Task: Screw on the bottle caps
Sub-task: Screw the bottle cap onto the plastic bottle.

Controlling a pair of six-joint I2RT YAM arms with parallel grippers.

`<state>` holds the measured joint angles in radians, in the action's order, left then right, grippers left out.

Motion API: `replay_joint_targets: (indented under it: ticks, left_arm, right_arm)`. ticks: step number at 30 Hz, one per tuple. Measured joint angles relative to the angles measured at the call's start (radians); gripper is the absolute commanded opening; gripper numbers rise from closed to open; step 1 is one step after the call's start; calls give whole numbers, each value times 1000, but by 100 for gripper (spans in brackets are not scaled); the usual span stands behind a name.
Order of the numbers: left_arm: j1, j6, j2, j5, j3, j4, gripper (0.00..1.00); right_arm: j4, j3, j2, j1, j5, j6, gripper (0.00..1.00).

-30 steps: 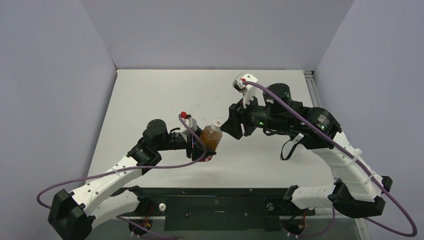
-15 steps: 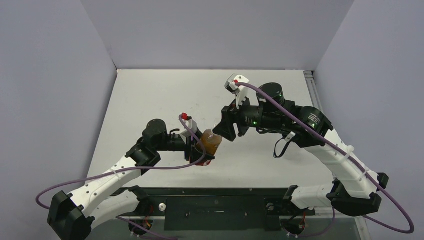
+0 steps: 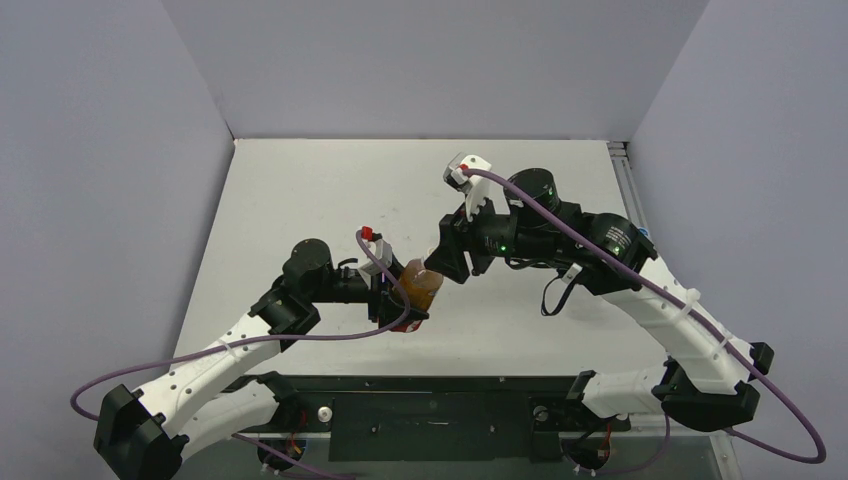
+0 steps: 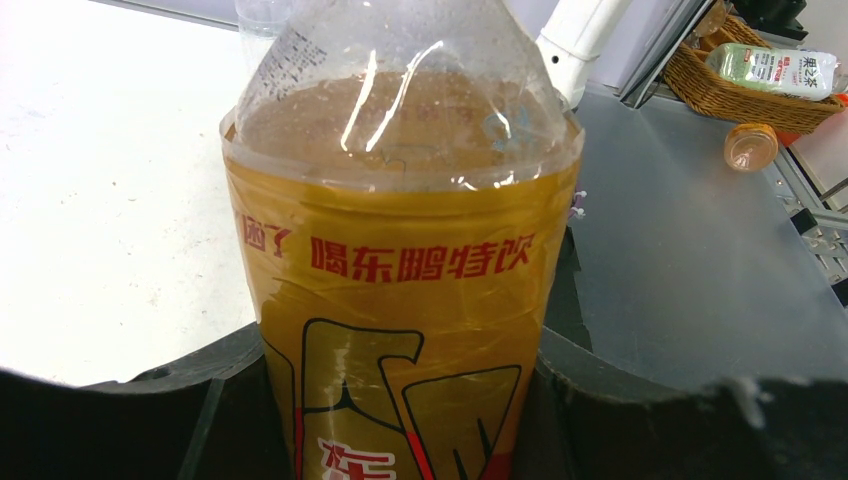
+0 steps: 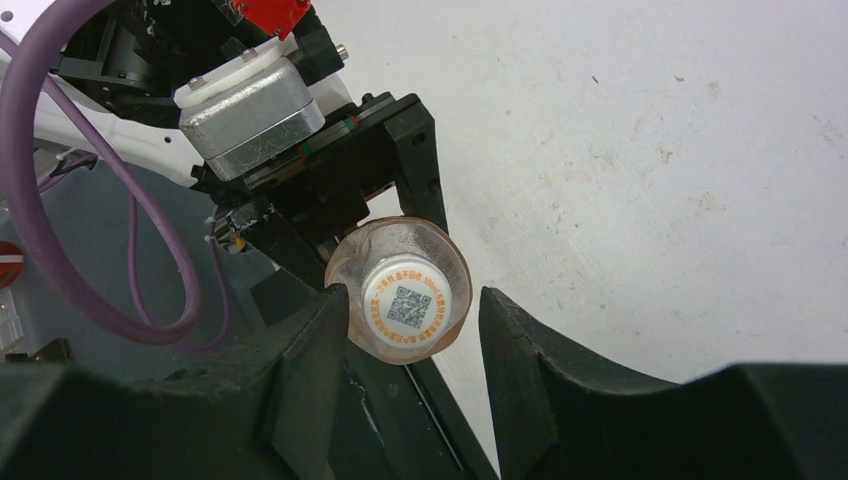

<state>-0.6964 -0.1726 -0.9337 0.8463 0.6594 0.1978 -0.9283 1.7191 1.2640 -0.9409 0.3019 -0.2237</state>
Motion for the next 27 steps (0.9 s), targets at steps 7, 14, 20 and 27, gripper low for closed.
replay_joint_targets:
  ticks: [7, 14, 20, 27]
  left_arm:
    - [0, 1, 0, 1, 0, -2, 0]
    - [6, 0, 0, 39, 9, -23, 0]
    - [9, -36, 11, 138, 11, -37, 0]
    - [9, -98, 36, 234, 11, -37, 0]
  right_arm:
    - [2, -2, 6, -9, 2, -2, 21]
    - [0, -2, 5, -9, 23, 4, 9]
    - [-2, -14, -12, -7, 117, 38, 4]
    - [8, -14, -19, -7, 228, 75, 3]
